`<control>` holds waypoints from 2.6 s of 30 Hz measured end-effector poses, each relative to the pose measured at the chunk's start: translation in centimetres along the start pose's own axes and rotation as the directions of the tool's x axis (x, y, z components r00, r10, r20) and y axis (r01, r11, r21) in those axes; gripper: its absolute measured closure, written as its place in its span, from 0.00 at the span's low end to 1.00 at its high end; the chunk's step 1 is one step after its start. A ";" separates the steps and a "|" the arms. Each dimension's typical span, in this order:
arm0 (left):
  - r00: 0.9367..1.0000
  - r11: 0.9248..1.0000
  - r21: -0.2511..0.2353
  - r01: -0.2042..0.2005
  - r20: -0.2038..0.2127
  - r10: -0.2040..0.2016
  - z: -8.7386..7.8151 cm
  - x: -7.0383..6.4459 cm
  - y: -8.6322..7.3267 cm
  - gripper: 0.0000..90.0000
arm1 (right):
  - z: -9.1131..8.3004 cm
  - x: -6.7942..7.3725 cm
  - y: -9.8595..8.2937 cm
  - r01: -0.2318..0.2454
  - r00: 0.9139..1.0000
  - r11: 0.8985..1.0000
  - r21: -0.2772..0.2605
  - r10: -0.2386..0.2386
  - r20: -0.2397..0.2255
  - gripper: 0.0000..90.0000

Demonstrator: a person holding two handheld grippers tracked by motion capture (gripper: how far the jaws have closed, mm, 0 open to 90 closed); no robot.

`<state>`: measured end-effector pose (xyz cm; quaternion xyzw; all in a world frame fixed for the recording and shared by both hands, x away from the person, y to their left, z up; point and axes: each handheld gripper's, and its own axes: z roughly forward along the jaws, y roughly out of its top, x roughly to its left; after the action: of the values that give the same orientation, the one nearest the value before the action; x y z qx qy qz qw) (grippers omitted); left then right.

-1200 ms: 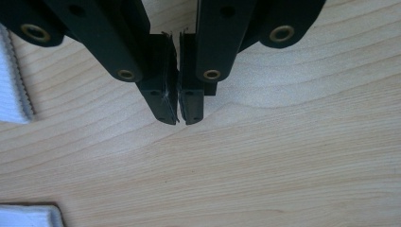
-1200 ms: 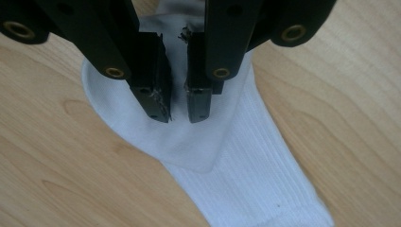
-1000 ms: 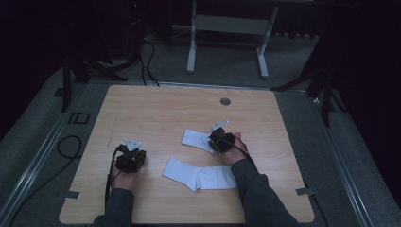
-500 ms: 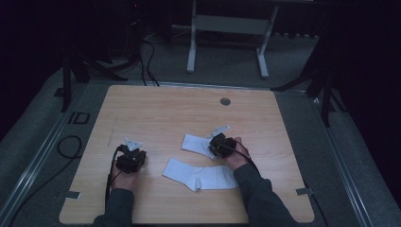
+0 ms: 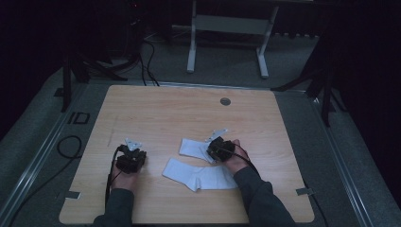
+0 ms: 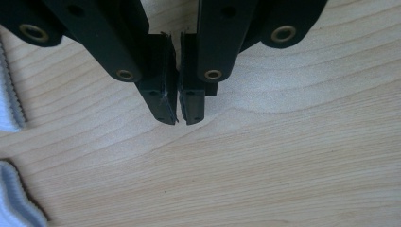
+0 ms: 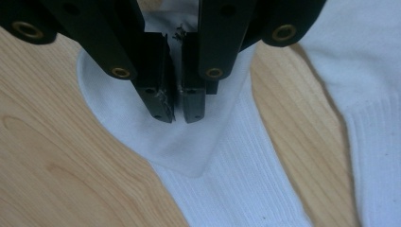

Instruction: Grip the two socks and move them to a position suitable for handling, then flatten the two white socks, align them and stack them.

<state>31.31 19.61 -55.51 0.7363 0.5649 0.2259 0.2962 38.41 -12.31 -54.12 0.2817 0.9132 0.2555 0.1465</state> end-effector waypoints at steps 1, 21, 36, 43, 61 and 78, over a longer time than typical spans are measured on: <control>1.000 1.000 0.000 0.000 0.000 0.000 0.0 0.0 0.0 0.94 | 0.0 0.1 0.0 0.000 1.000 1.000 -0.001 0.000 -0.005 0.92; 1.000 1.000 0.005 -0.002 0.000 0.002 0.1 0.0 0.0 0.94 | -2.9 -0.7 1.1 -0.053 0.999 0.995 -0.084 0.054 0.006 0.79; 1.000 1.000 0.006 0.001 0.001 -0.001 0.1 0.0 0.0 0.93 | -1.6 -2.8 0.6 -0.161 0.986 0.986 -0.033 0.162 0.028 0.77; 1.000 1.000 0.015 -0.002 0.002 0.002 0.1 0.0 0.0 0.93 | -0.8 -3.3 -0.3 -0.204 0.979 0.979 0.013 0.204 0.003 0.86; 1.000 1.000 0.015 -0.001 0.001 0.001 0.1 0.0 0.0 0.93 | -7.8 -2.7 0.7 -0.090 0.992 0.987 -0.130 0.100 0.071 0.99; 1.000 1.000 0.017 -0.001 0.000 0.001 0.2 -0.1 -0.1 0.93 | -7.9 -6.7 -4.5 -0.177 0.965 0.984 -0.036 0.181 0.188 0.99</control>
<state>31.38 19.52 -55.70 0.7390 0.5666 0.2211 0.2897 38.55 -22.50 -49.26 0.3847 0.8634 0.2480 0.2122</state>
